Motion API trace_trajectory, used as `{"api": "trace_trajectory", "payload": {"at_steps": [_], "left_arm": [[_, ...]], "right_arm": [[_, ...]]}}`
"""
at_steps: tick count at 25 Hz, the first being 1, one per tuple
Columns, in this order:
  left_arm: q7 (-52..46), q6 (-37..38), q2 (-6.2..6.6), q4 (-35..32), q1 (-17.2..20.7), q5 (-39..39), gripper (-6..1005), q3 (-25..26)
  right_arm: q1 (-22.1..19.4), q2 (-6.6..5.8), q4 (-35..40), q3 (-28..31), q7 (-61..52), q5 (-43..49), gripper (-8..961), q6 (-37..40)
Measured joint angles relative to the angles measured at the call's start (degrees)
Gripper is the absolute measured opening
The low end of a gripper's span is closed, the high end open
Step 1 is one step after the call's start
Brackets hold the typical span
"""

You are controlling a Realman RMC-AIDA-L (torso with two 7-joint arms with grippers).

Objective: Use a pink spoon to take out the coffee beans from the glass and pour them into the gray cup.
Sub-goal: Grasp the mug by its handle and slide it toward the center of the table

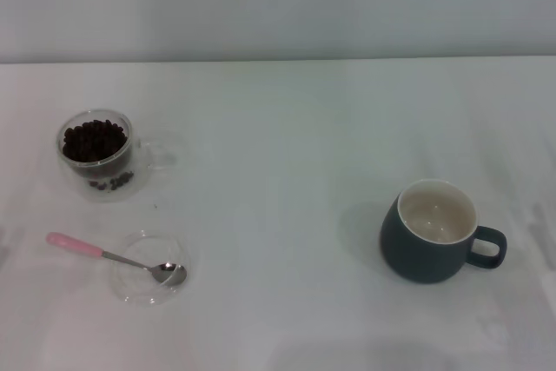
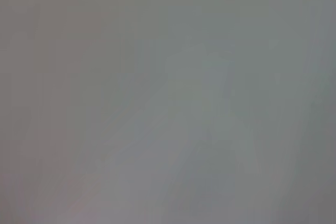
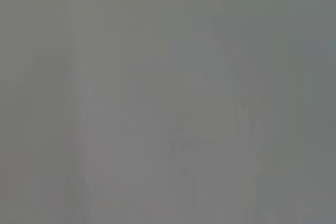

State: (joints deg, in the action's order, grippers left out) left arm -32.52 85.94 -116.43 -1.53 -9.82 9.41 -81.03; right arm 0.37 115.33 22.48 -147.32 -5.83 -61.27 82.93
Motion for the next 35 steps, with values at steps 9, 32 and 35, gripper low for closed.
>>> {"api": "trace_trajectory", "payload": {"at_steps": [9,32,35], "left_arm": [[0.41,-0.03,-1.26,-0.24,0.05,0.0,889,0.09],[0.12,-0.07,-2.02,-0.22,-0.42,0.0,889,-0.15],[0.1,-0.07,-2.04,-0.25,-0.43,0.0,889,-0.03]], "right_arm": [[0.09,-0.15,-3.46,-0.85,-5.68,0.52,873,-0.43],[-1.63,-0.01,-4.12,-10.13,-8.02,9.47,869,-7.64],[-0.92,-0.01,-4.01,-9.68,-8.03,9.2,868,-8.32]]}}
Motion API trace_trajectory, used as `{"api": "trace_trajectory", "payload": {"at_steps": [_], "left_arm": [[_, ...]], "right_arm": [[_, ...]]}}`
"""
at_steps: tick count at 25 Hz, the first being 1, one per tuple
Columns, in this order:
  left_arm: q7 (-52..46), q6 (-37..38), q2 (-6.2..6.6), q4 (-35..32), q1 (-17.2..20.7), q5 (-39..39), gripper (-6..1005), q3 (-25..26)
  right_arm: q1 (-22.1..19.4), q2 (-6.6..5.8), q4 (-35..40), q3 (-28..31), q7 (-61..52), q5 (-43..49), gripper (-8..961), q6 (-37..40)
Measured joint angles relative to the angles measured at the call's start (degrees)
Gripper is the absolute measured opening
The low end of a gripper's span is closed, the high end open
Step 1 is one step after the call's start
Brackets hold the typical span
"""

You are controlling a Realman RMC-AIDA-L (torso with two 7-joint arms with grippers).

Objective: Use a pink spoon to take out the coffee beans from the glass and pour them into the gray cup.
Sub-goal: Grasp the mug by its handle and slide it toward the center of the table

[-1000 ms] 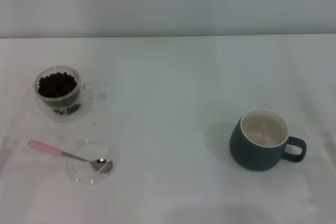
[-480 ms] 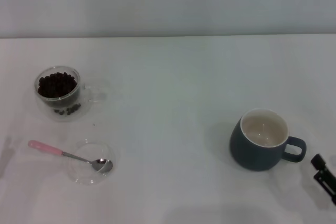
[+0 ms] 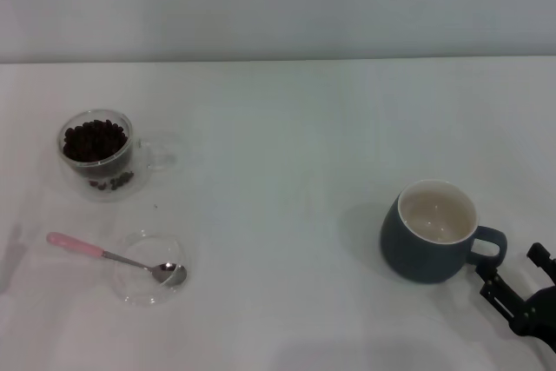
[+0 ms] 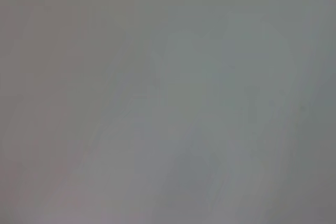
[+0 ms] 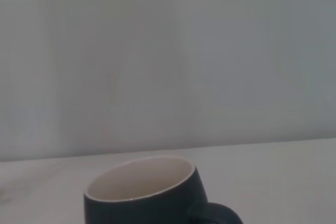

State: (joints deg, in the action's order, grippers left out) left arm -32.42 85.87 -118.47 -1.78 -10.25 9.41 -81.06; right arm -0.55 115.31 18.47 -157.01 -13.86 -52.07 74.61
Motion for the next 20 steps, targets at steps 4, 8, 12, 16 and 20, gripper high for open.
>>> {"api": "trace_trajectory", "payload": {"at_steps": [4,8,12,16,20], "left_arm": [[-0.01,0.0,0.0,-0.03,-0.04,0.0,889,0.03],[-0.02,0.0,0.0,-0.13,-0.1,0.0,889,0.03],[-0.02,0.1,0.0,-0.15,0.11,0.0,889,0.08],[-0.02,0.18,0.0,-0.15,0.25,0.0,889,0.12],[-0.03,0.42,0.0,-0.15,0.32,0.0,888,0.12]], "right_arm": [[1.16,0.0,0.03,0.44,-0.02,-0.2,868,-1.98],[2.08,0.0,0.05,1.82,-0.07,-0.39,867,-5.11],[2.29,0.0,0.12,2.32,-0.16,-1.37,867,-5.09],[2.84,0.0,0.17,2.39,-0.11,-2.42,866,-5.33],[3.4,0.0,0.17,3.08,-0.09,-2.47,865,-5.49]]}}
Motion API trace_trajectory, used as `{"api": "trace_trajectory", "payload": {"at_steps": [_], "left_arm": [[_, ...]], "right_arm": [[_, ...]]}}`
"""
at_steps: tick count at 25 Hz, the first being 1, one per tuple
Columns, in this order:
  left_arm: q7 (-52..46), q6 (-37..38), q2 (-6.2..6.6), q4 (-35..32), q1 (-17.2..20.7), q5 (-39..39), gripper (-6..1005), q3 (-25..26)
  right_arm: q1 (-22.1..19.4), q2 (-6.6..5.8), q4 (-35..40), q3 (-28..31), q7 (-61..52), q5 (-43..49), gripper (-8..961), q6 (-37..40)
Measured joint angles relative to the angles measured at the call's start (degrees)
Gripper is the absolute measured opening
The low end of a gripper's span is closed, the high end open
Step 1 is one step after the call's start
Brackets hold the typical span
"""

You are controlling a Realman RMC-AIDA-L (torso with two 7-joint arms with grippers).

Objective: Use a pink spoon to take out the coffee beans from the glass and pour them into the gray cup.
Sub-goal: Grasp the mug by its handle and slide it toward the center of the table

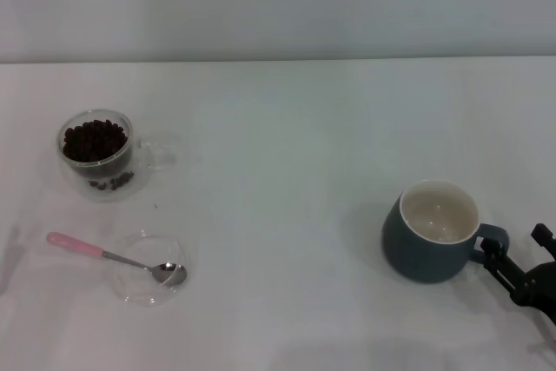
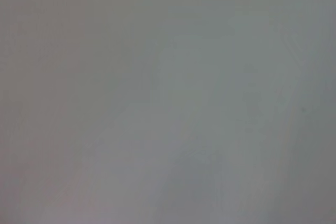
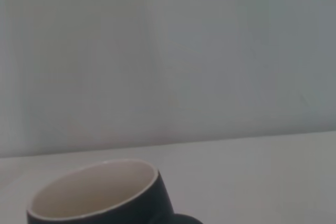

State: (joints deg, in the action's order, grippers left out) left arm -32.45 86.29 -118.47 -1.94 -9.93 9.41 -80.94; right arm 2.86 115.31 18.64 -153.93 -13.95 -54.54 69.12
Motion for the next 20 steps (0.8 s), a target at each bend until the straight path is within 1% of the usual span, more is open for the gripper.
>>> {"api": "trace_trajectory", "payload": {"at_steps": [2,7,16,20], "left_arm": [[-0.02,0.02,0.0,0.0,0.01,0.0,888,-0.01],[-0.09,0.08,0.0,0.0,0.0,0.0,888,-0.01],[-0.14,0.11,0.0,0.0,-0.2,0.0,888,-0.01],[-0.15,0.11,0.0,-0.03,-0.28,-0.43,889,-0.01]], "right_arm": [[0.1,0.0,0.0,0.39,0.01,-0.01,865,-0.01],[0.65,-0.05,0.0,0.66,-0.15,0.11,711,0.24],[1.38,-0.09,0.64,0.31,0.02,0.45,465,0.48],[1.74,-0.1,1.33,0.17,-0.19,0.47,288,0.21]]}}
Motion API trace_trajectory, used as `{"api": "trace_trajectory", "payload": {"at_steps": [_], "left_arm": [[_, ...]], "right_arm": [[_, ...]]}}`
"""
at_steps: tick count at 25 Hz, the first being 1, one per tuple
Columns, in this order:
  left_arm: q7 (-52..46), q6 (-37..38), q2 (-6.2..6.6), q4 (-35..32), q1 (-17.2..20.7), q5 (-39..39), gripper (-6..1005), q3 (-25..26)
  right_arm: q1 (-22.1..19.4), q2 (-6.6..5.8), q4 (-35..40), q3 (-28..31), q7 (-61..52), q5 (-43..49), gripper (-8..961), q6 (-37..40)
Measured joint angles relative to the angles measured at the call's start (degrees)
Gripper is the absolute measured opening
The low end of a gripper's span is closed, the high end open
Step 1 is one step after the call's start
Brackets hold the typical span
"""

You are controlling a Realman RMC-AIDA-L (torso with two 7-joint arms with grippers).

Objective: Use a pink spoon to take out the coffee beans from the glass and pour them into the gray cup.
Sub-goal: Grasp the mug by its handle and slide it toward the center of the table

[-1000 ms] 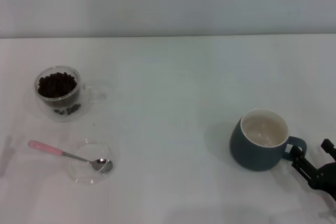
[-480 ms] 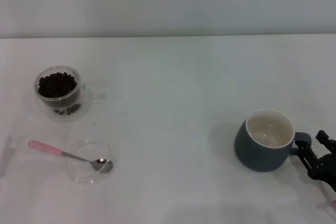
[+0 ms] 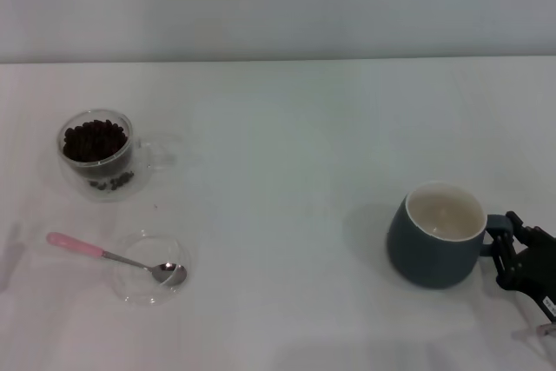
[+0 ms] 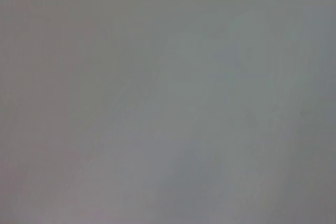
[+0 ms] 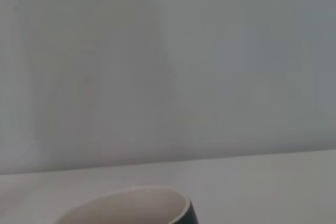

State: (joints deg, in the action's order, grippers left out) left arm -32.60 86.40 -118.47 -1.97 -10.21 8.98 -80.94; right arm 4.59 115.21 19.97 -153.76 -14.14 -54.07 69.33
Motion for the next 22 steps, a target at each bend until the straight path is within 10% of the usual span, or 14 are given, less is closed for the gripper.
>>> {"api": "trace_trajectory", "payload": {"at_steps": [22], "left_arm": [[-0.01,0.18,0.0,-0.06,-0.31,-0.43,888,-0.18]], "right_arm": [[6.08,0.2,7.16,-0.32,5.9,8.09,183,-6.21]]}}
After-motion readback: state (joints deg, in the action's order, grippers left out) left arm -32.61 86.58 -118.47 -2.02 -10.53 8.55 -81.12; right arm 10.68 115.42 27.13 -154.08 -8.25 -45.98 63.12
